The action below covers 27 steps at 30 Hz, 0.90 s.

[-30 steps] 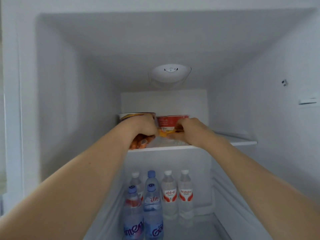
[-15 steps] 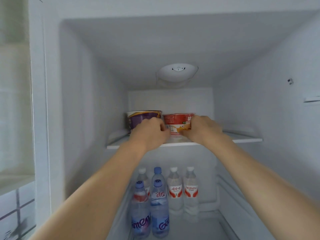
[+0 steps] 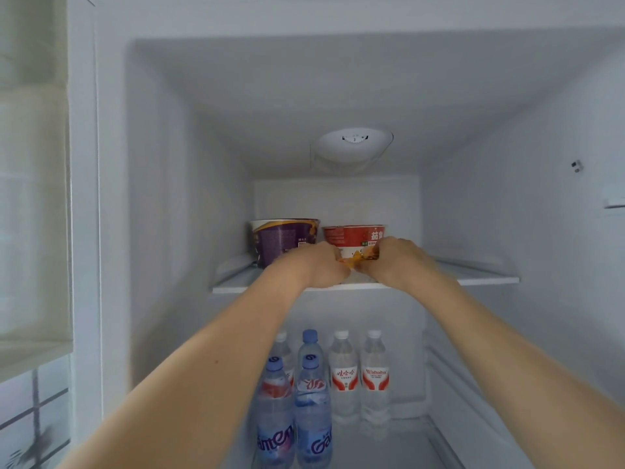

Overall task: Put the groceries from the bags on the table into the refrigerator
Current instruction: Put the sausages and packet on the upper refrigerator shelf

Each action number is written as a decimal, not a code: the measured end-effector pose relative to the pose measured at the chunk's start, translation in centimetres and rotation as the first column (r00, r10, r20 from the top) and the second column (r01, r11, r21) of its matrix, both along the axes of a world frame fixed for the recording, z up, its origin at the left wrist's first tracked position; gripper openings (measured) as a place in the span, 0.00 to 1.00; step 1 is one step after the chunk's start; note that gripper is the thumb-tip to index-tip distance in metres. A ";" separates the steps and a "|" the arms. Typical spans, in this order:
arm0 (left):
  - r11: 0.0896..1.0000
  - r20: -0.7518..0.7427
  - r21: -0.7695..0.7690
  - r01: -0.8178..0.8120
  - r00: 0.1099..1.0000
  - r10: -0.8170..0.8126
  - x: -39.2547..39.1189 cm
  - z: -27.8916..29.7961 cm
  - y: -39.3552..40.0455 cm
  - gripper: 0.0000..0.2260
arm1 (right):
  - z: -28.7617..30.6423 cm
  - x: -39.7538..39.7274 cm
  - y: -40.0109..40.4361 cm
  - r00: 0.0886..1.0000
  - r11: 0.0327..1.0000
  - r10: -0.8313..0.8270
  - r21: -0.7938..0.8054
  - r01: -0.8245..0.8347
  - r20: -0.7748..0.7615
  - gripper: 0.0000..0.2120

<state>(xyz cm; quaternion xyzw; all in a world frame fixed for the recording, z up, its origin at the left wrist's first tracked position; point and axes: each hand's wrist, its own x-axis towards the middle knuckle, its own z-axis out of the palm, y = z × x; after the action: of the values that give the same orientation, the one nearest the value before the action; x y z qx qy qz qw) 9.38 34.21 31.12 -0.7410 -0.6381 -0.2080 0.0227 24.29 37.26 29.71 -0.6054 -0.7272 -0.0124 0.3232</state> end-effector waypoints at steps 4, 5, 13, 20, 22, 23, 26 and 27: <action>0.986 -0.085 0.027 -0.167 0.982 0.169 -0.3 -0.6 0.0 0.14 | 0.3 0.2 -0.1 1.000 1.000 -0.023 -0.007 0.023 0.021 0.23; 0.974 -0.106 0.041 -0.223 0.968 0.226 -0.4 -0.7 -0.1 0.15 | 0.4 0.1 -0.1 0.998 0.999 -0.045 -0.008 0.045 0.033 0.23; 0.902 -0.018 0.131 -0.410 0.909 0.416 -3.4 -0.8 -0.9 0.21 | 0.5 -1.7 -0.3 0.996 0.998 -0.049 -0.042 0.053 0.077 0.27; 0.928 0.000 0.012 -0.373 0.928 0.373 -2.9 -0.1 0.8 0.30 | 0.9 -2.8 0.3 0.981 0.977 0.192 -0.097 -0.189 0.026 0.27; 0.932 -0.070 -0.090 -0.352 0.935 0.347 -2.3 0.4 0.3 0.23 | 0.6 -2.8 -0.1 0.970 0.970 0.244 0.001 -0.244 0.000 0.25; 0.935 -0.084 -0.117 -0.334 0.942 0.326 -2.1 0.6 0.4 0.21 | 0.4 -2.7 -0.4 0.966 0.963 0.258 0.083 -0.258 0.007 0.22; 0.928 -0.174 -0.150 -0.340 0.933 0.313 -3.2 0.7 2.4 0.27 | -0.1 -2.0 -1.5 0.967 0.926 0.255 0.287 -0.247 0.008 0.15; 0.932 -0.201 -0.100 -0.348 0.925 0.323 -4.3 0.4 4.6 0.31 | -0.2 -1.7 -1.8 0.963 0.915 0.269 0.316 -0.251 -0.012 0.14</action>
<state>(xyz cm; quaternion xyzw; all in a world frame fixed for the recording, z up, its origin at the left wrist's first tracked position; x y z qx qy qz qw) 5.13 38.76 31.54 -0.6363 -0.7633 -0.0896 0.0663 22.56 35.42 29.50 -0.4448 -0.7809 -0.0675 0.4334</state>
